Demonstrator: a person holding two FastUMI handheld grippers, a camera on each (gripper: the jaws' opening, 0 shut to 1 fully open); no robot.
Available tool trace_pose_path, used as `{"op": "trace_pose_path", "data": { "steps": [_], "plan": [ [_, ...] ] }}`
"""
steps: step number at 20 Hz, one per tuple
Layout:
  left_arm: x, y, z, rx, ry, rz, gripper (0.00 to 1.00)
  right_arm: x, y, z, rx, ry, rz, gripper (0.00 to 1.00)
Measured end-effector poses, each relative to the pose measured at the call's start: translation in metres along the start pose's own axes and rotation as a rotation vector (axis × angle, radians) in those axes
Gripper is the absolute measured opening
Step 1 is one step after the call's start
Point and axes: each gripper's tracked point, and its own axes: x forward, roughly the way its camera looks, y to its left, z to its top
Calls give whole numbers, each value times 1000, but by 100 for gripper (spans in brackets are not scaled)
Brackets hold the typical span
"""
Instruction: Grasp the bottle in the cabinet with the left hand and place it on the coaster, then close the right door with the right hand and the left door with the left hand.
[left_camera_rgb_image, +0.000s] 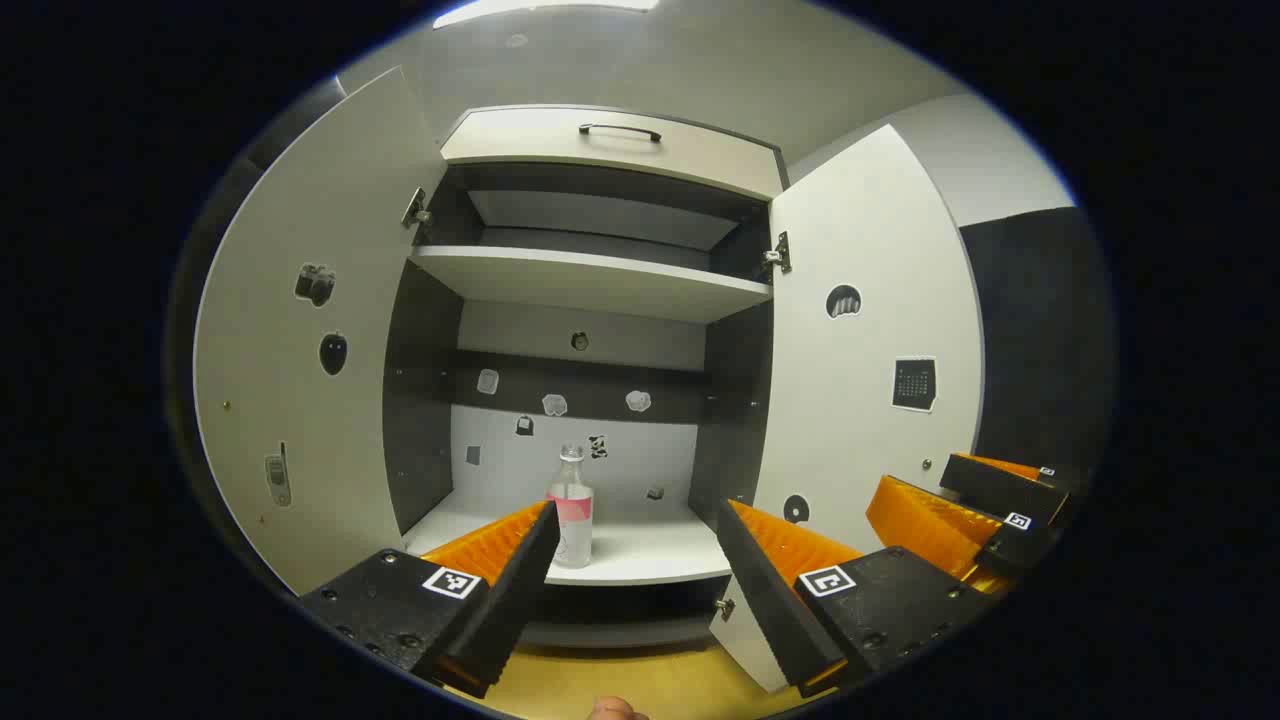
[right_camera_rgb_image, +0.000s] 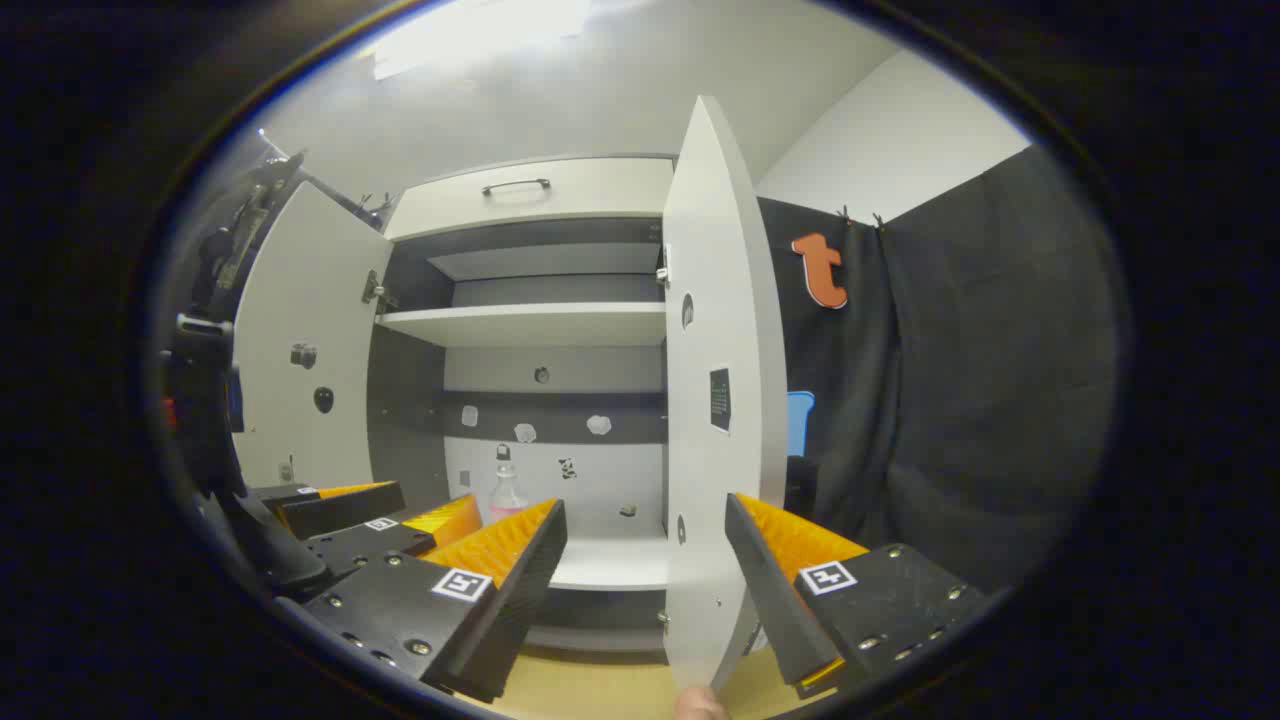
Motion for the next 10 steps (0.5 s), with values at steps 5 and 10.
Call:
{"op": "trace_pose_path", "data": {
  "steps": [5,10],
  "plan": [
    [1,6,1,-1,-5,28,99,2,0,-1,9,1,20,96],
    [-3,6,4,3,-15,36,99,-4,-1,3,11,-11,21,96]
  ]
}}
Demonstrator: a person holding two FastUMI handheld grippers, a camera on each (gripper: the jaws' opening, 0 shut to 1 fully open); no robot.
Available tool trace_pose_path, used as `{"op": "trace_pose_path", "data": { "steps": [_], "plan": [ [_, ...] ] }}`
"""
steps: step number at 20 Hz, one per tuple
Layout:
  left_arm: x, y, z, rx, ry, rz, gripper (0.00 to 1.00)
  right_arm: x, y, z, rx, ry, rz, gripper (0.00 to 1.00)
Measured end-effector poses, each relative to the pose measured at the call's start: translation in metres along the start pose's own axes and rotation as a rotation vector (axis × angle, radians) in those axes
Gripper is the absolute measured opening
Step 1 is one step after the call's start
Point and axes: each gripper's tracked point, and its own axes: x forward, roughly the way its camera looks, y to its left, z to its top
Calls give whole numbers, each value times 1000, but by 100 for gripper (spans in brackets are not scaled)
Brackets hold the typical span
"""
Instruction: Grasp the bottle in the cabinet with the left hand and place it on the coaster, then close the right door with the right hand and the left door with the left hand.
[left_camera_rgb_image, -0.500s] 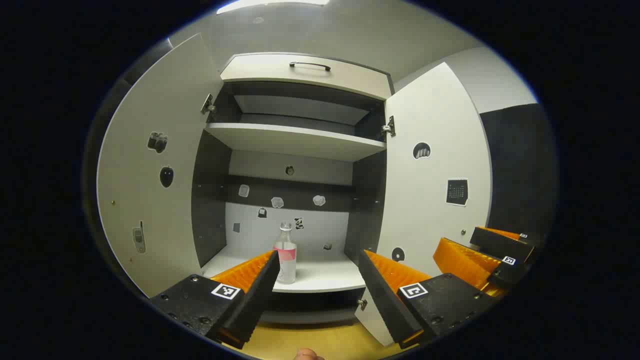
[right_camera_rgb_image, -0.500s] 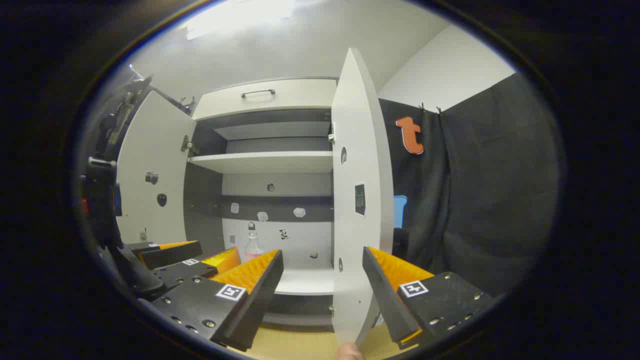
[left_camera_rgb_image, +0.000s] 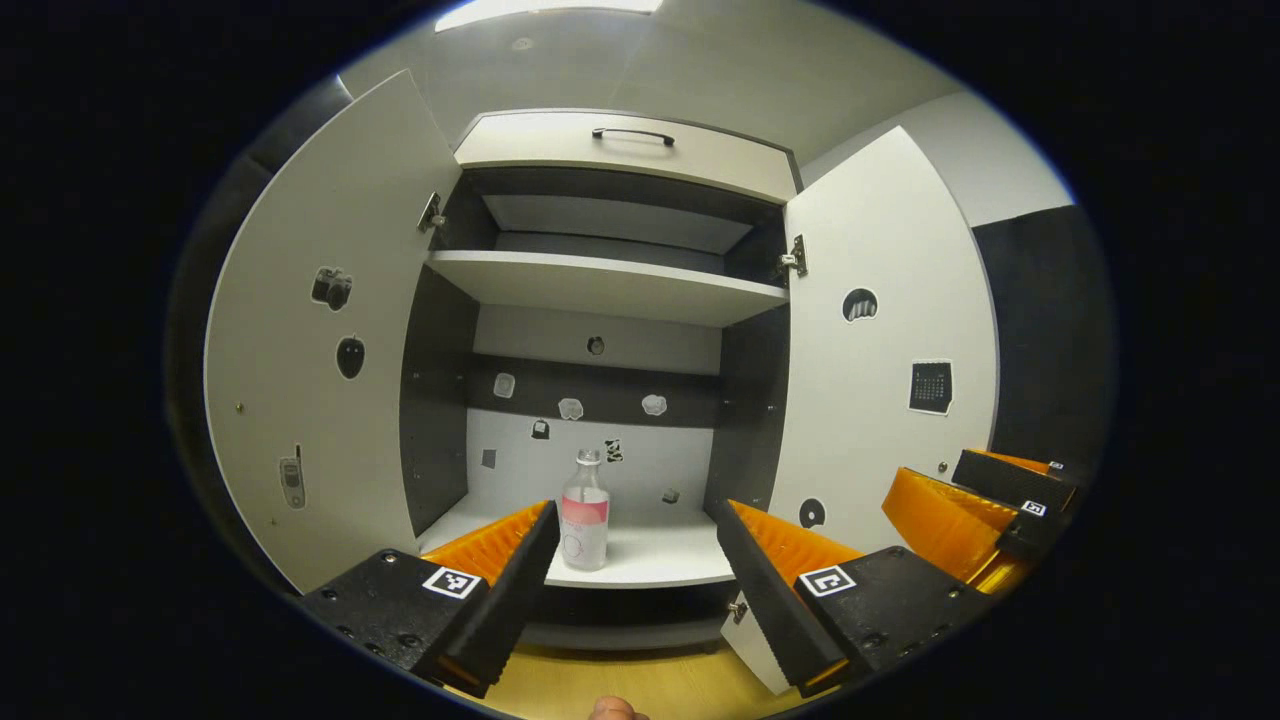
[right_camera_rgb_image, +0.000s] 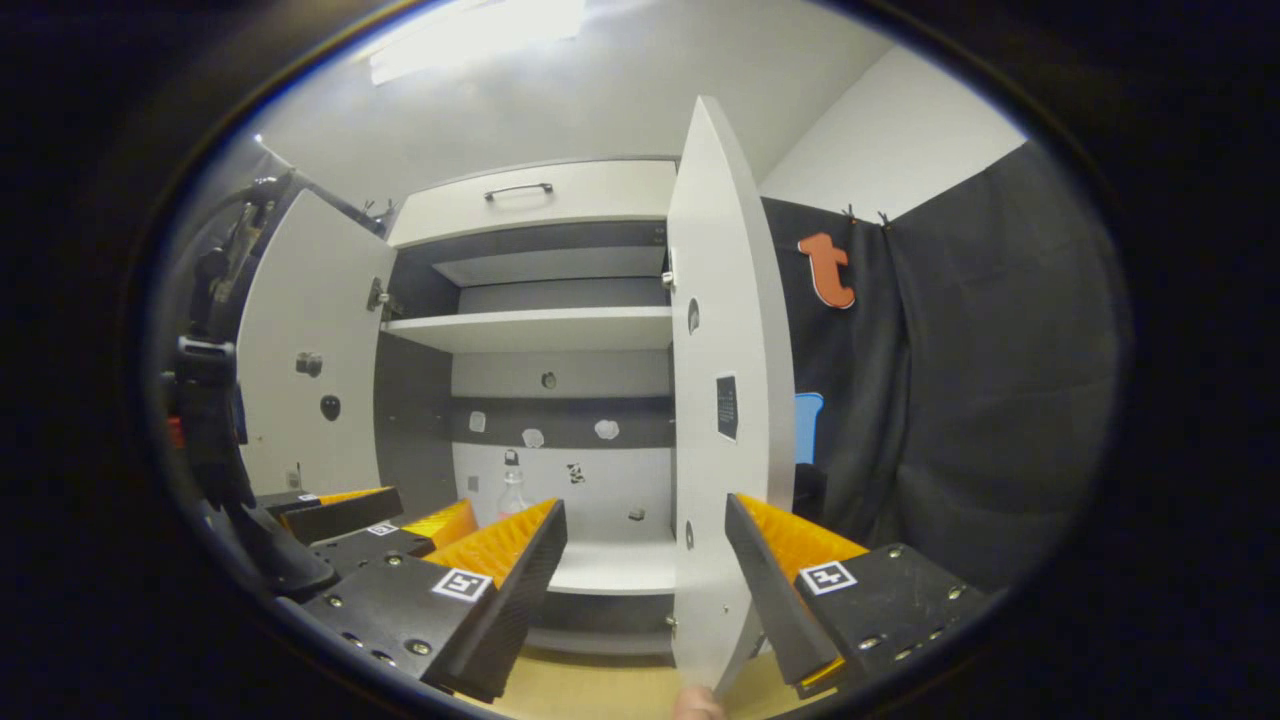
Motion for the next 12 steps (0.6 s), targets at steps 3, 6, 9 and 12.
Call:
{"op": "trace_pose_path", "data": {
  "steps": [3,6,9,12],
  "plan": [
    [-2,1,1,6,-1,1,99,-3,-2,3,5,-10,-6,96],
    [6,4,-4,23,14,8,99,-9,-4,8,4,-20,-14,96],
    [27,16,-7,42,13,36,100,-17,-11,14,5,-32,-36,96],
    [53,31,-14,65,26,66,99,-26,-24,13,-11,-40,-63,92]
  ]
}}
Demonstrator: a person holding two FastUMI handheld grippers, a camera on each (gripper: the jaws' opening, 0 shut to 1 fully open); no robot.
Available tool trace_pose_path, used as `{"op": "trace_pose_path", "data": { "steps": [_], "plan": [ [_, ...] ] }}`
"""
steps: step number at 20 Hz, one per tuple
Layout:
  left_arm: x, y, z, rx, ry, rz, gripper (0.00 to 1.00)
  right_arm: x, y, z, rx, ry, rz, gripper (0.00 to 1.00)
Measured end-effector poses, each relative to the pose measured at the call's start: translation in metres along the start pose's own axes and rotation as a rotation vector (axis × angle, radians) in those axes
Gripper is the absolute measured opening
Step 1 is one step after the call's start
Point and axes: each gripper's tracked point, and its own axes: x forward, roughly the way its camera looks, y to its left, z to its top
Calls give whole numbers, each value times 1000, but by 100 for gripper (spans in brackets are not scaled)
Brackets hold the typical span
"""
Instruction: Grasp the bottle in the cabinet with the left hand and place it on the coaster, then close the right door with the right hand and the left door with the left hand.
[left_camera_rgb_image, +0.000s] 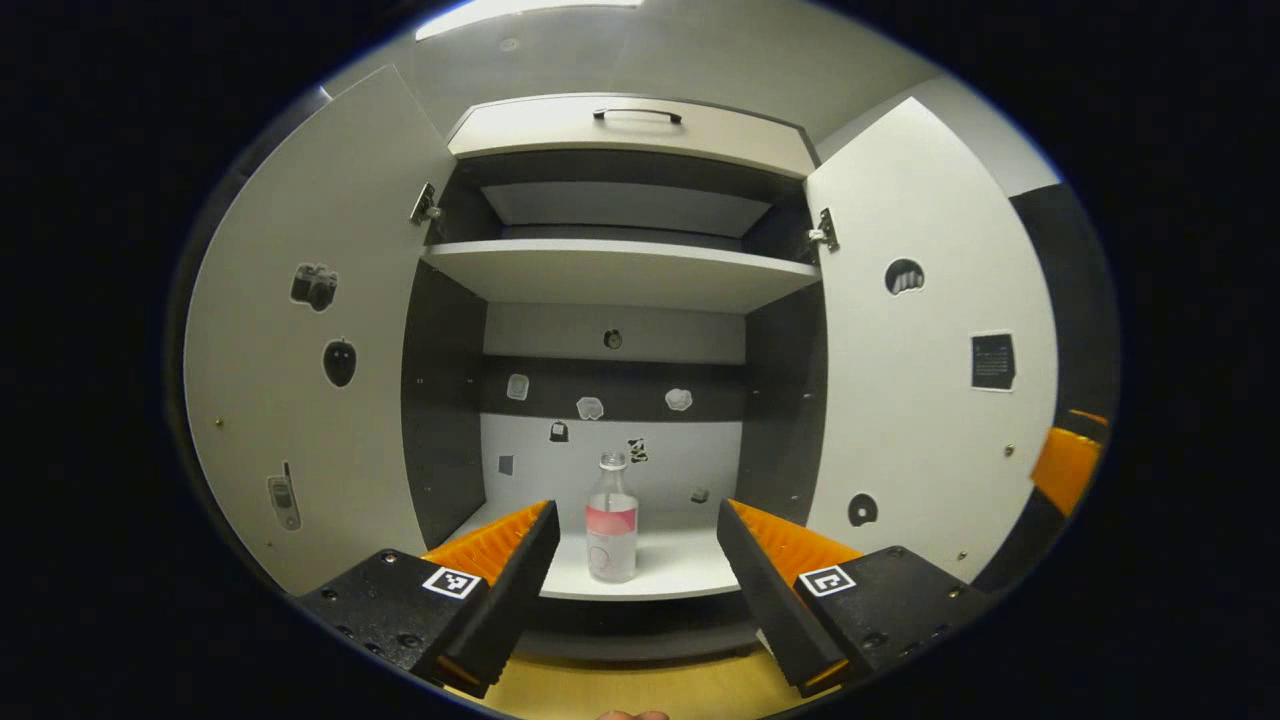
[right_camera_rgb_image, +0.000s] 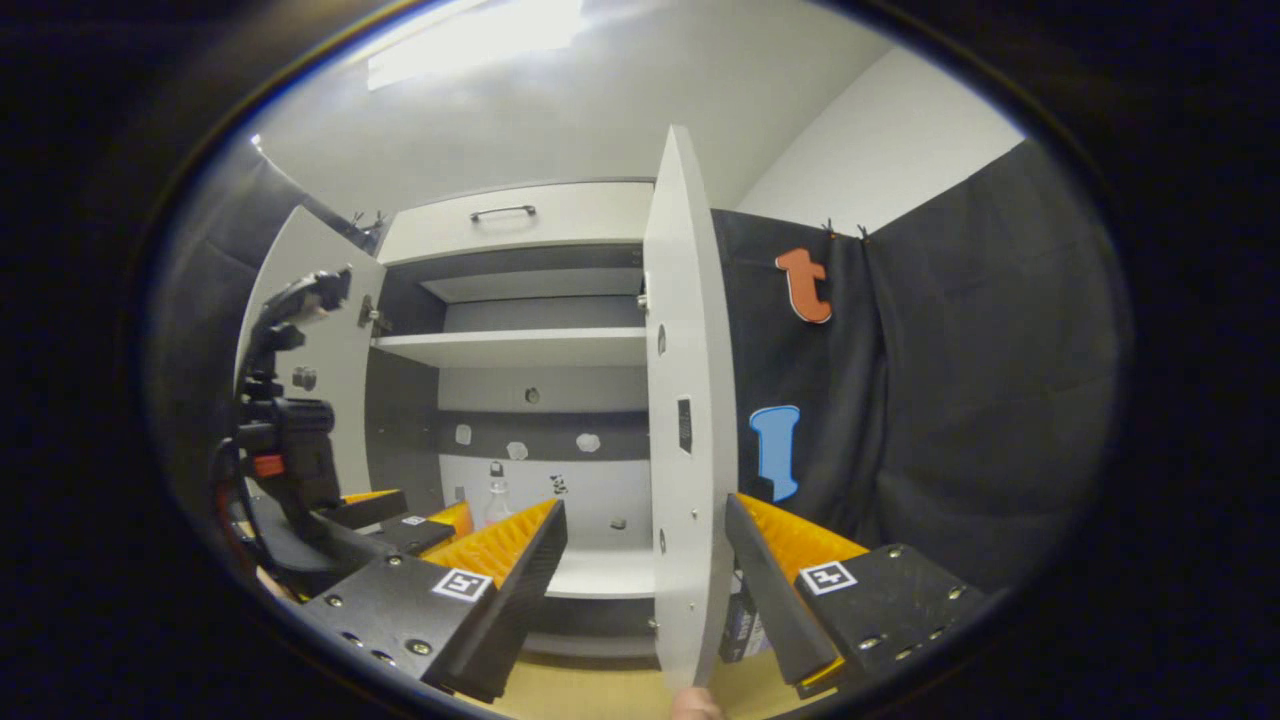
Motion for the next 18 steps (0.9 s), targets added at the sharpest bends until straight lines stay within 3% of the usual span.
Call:
{"op": "trace_pose_path", "data": {
  "steps": [6,12,14,18],
  "plan": [
    [59,23,-18,23,28,54,100,-11,-26,6,-30,-20,-59,96],
    [124,17,-49,13,94,42,100,-20,-71,12,-79,-35,-188,92],
    [145,18,-61,10,116,53,100,-25,-85,13,-92,-38,-235,96],
    [176,23,-76,10,134,87,99,-31,-98,11,-108,-31,-286,92]
  ]
}}
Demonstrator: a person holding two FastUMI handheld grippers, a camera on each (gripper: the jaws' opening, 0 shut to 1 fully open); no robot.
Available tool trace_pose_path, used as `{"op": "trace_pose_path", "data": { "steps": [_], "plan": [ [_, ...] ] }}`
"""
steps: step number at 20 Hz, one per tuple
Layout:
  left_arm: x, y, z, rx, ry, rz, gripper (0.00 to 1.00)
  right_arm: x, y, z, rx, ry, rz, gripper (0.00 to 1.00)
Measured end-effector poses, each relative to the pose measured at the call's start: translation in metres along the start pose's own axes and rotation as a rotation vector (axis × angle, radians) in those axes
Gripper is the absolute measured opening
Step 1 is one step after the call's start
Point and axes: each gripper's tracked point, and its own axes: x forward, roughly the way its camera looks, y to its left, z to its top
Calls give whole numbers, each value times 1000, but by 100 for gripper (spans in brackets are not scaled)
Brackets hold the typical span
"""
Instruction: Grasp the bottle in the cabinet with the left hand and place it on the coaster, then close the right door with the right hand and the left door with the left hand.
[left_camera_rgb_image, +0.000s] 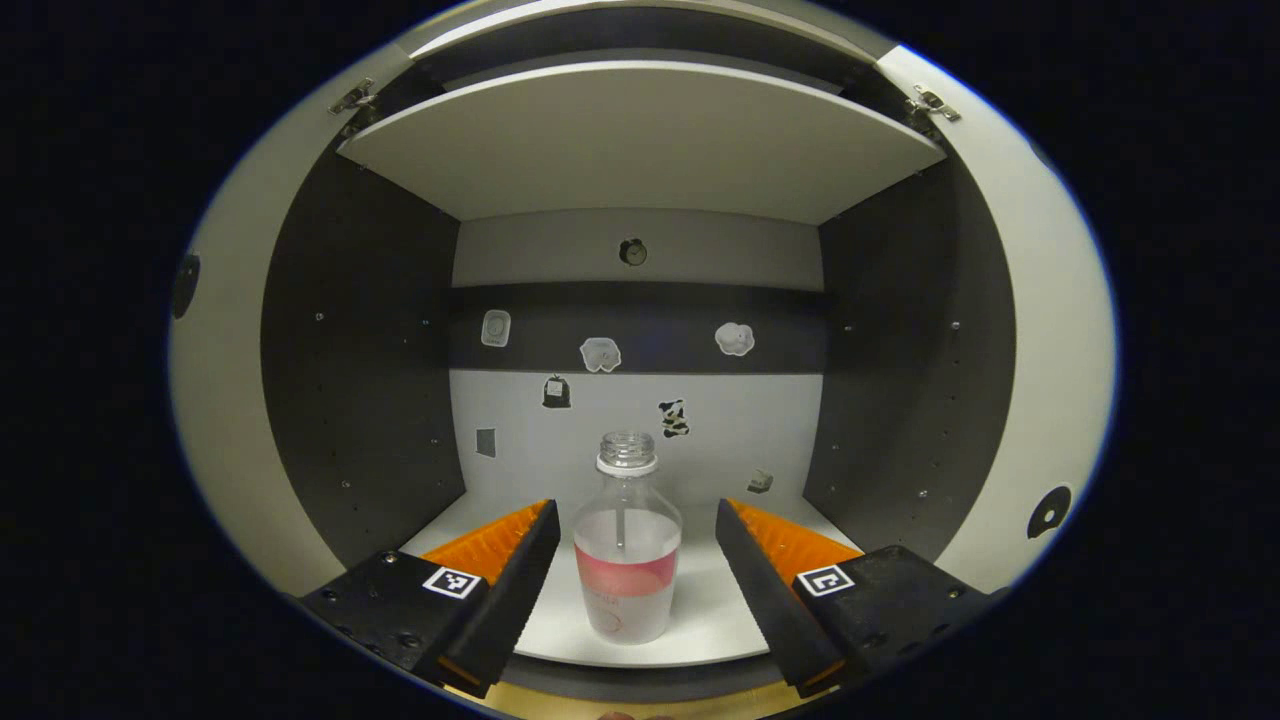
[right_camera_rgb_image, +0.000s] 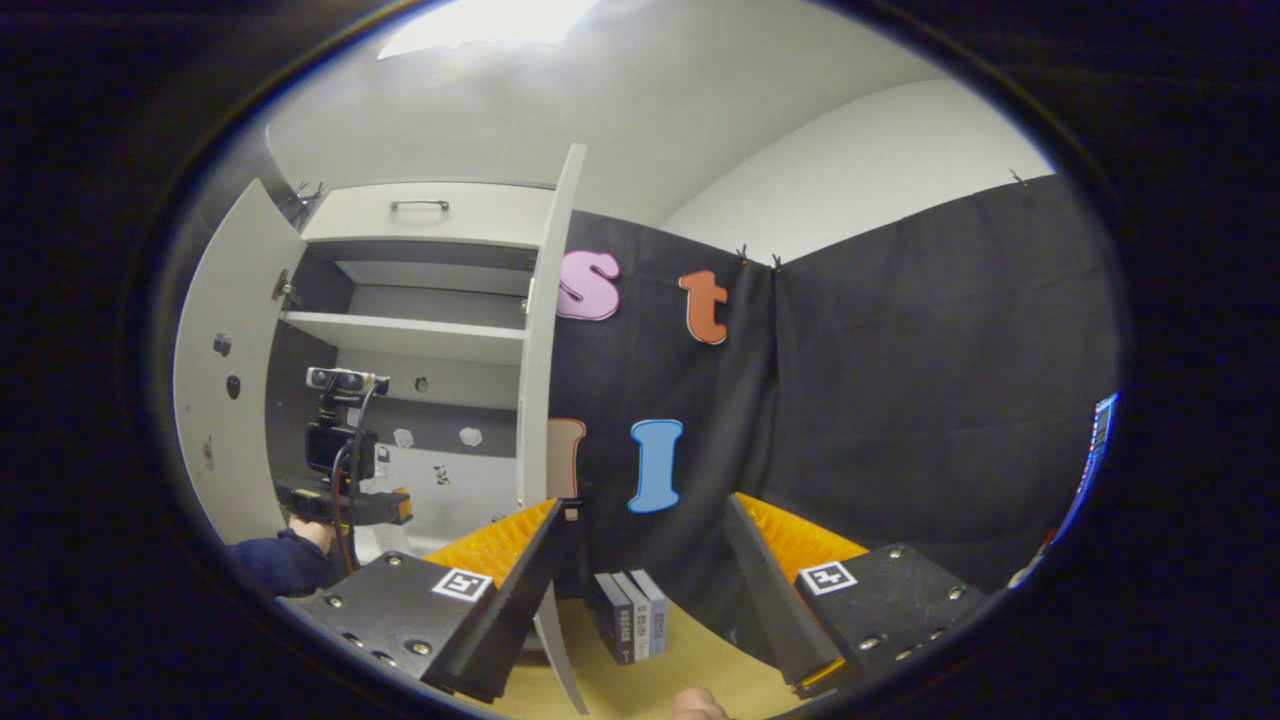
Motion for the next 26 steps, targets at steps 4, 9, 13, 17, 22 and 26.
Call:
{"op": "trace_pose_path", "data": {
  "steps": [4,9,13,17,22,26],
  "plan": [
    [17,6,-6,13,12,17,79,1,4,-5,-6,13,6,96],
    [1,-5,-7,-32,25,-59,77,2,9,-4,-11,12,30,96],
    [-48,-24,1,-54,-7,-196,77,5,4,-2,12,9,51,96],
    [-102,-42,-9,-56,-14,-339,77,5,0,1,5,3,71,99],
    [-159,-56,-43,3,-31,-490,77,8,-3,7,18,-3,93,96],
    [-206,-70,-84,0,-17,-622,77,11,-12,8,24,-5,88,92]
  ]
}}
